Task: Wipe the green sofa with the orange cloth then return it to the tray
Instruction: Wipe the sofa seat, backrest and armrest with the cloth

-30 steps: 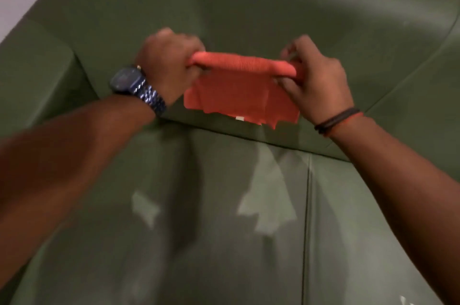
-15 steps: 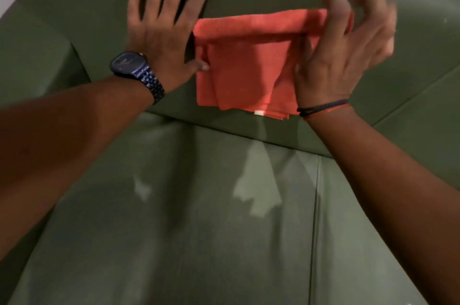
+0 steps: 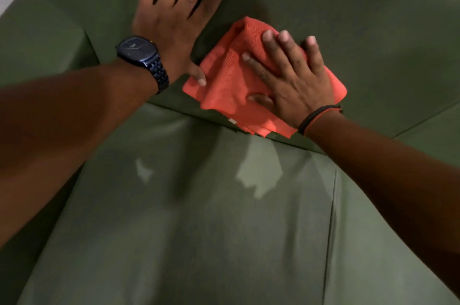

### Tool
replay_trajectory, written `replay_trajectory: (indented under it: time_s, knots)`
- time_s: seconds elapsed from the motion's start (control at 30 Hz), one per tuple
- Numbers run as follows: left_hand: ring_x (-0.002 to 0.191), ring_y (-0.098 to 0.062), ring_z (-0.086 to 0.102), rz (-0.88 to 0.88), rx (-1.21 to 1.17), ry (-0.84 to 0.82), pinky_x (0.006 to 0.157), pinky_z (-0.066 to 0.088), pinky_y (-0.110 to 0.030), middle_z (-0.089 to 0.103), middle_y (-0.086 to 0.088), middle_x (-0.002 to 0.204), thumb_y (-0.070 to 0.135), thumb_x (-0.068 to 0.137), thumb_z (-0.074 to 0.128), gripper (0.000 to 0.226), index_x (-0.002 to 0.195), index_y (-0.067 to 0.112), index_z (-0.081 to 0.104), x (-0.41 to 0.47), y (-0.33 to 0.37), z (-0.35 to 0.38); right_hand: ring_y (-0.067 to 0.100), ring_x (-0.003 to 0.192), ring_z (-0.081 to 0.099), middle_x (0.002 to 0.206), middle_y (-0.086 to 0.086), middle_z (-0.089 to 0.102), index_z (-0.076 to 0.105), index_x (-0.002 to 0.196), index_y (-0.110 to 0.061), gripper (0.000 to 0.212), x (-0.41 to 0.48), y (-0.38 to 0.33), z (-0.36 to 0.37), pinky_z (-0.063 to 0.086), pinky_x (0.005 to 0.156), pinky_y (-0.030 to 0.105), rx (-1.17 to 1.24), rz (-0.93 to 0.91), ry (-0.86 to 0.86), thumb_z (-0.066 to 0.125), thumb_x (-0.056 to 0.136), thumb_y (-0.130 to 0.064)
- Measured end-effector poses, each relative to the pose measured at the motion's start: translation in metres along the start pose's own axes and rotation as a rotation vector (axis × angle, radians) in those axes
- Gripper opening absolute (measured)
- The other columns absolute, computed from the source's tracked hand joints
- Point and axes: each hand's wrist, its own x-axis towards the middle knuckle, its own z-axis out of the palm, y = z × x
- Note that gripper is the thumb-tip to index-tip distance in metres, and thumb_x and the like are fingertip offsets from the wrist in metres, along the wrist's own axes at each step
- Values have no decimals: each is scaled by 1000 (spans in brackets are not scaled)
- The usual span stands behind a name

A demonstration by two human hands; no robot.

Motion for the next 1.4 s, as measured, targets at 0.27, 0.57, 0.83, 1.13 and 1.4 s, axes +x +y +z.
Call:
replay_trajectory:
  time_s: [0.27, 0.57, 0.83, 1.13, 1.4]
  knots:
    - [135, -44, 13, 1, -2, -25, 104, 9, -65, 12, -16, 153, 54, 14, 83, 161, 146, 21, -2, 0, 4, -1, 27, 137, 35, 150, 9, 38, 21, 147, -31, 89, -3, -24, 1, 15, 112, 48, -5, 71, -15, 59, 75, -68]
    - [136, -43, 11, -16, -58, -22, 108, 10, -62, 12, -17, 154, 83, 22, 64, 151, 146, 19, 4, -9, 16, -5, 37, 138, 27, 150, 18, 34, 16, 149, -32, 82, -22, 7, 6, 14, 111, 56, -19, 110, -40, 40, 82, -73]
    - [103, -36, 46, -1, -177, 31, 81, 34, -48, 55, -13, 115, 47, 66, 73, 60, 112, 15, 51, 12, 71, -15, 35, 138, 31, 151, 16, 33, 17, 148, -29, 100, -14, -1, 0, 14, 109, 52, 18, 53, -112, 67, 69, -64]
    - [97, -38, 49, -101, -133, 1, 80, 33, -46, 65, -17, 99, 39, 81, 61, 29, 93, 13, 57, 18, 96, -13, 36, 119, 52, 122, 17, 60, 56, 114, -17, 57, -45, 23, -11, 33, 94, 42, 166, 444, -78, 72, 69, -48]
    - [73, -40, 55, 36, -133, 24, 62, 39, -44, 63, -17, 71, 20, 70, 58, 10, 77, 13, 58, -21, 191, -63, 41, 82, 59, 92, 22, 59, 56, 100, -5, 13, -127, 82, -51, 42, 66, 48, 660, 311, -237, 53, 88, -10]
